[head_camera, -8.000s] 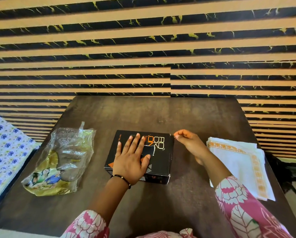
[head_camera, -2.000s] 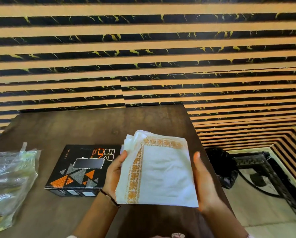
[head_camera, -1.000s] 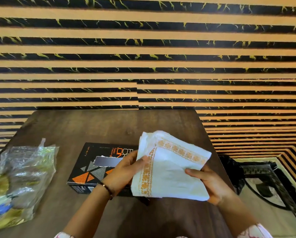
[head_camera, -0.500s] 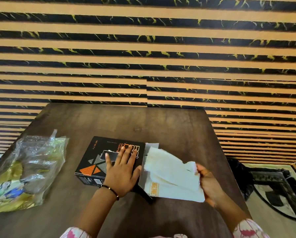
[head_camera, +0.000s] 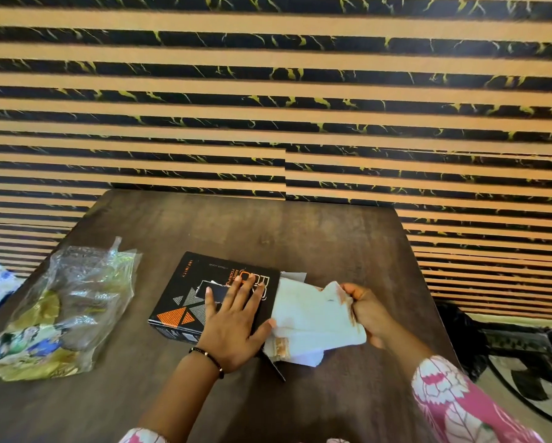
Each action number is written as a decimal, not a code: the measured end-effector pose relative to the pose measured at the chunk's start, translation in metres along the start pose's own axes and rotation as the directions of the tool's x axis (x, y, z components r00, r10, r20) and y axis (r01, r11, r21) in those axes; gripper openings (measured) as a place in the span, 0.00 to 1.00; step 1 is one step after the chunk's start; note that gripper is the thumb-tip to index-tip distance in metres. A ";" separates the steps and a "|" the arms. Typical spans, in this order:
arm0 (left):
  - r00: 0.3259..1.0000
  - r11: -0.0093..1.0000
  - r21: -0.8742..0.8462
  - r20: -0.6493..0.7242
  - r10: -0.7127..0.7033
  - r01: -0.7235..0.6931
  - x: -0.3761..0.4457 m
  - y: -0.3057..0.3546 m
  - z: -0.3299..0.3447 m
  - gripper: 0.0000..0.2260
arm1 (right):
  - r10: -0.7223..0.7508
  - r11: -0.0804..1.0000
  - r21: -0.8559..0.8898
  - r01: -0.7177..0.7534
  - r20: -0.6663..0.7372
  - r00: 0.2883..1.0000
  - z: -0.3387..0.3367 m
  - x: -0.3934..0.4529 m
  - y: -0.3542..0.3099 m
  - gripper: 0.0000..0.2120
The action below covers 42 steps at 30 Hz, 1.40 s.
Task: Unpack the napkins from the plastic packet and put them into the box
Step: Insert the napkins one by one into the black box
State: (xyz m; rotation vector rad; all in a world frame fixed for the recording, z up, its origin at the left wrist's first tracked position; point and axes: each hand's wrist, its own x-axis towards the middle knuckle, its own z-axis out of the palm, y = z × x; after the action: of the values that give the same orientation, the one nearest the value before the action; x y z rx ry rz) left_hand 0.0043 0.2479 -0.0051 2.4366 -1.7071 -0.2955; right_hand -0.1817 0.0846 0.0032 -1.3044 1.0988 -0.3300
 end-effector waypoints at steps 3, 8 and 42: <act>1.000 0.999 0.036 0.012 -0.006 0.006 0.000 0.000 0.001 0.45 | 0.061 0.984 0.167 -0.068 0.047 0.997 0.006 0.005 -0.005 0.11; 0.999 0.998 0.059 0.041 -0.018 0.016 0.002 0.000 0.002 0.46 | 0.153 0.955 0.228 -0.191 0.173 0.973 0.021 0.001 0.009 0.11; 0.999 0.996 0.081 0.019 -0.049 0.047 0.005 0.004 0.005 0.42 | 0.186 0.930 -0.283 -0.235 -0.192 0.964 0.044 0.007 0.025 0.25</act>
State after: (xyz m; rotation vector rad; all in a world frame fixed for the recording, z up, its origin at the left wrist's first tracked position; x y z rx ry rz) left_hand 0.0007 0.2418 -0.0088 2.5436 -1.7032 -0.2636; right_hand -0.1524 0.1133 -0.0272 -1.4301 1.4598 -0.1078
